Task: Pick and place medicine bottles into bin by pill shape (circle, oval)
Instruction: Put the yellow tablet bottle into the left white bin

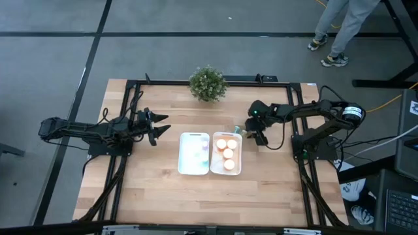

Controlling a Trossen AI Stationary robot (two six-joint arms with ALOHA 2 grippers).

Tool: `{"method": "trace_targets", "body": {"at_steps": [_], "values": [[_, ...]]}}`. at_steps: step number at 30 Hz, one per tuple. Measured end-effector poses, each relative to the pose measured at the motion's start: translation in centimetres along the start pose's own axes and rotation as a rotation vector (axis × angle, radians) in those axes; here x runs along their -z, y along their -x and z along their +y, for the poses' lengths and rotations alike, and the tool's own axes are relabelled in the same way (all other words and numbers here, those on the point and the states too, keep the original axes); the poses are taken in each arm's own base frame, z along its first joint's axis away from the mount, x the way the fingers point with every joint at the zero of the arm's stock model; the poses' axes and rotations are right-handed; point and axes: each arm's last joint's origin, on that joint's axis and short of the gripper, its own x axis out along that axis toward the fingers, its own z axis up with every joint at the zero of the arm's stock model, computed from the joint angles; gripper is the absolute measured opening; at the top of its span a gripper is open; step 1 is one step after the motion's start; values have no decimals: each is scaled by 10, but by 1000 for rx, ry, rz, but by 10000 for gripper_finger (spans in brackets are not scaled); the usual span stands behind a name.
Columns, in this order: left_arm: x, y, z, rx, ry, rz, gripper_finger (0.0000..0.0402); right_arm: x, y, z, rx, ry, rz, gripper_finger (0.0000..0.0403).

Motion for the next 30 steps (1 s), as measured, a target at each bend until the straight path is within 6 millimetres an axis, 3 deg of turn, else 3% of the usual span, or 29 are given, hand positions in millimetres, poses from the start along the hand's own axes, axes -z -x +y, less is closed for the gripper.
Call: {"method": "trace_targets", "body": {"at_steps": [21,26,30], "values": [[0,0,0,0,0,0,255,2,-7,36,-262,-256,130,160],[0,0,0,0,0,1,255,3,-7,37,-191,-362,182,160],[0,0,0,0,0,0,255,2,-8,35,-179,-351,153,160]]}}
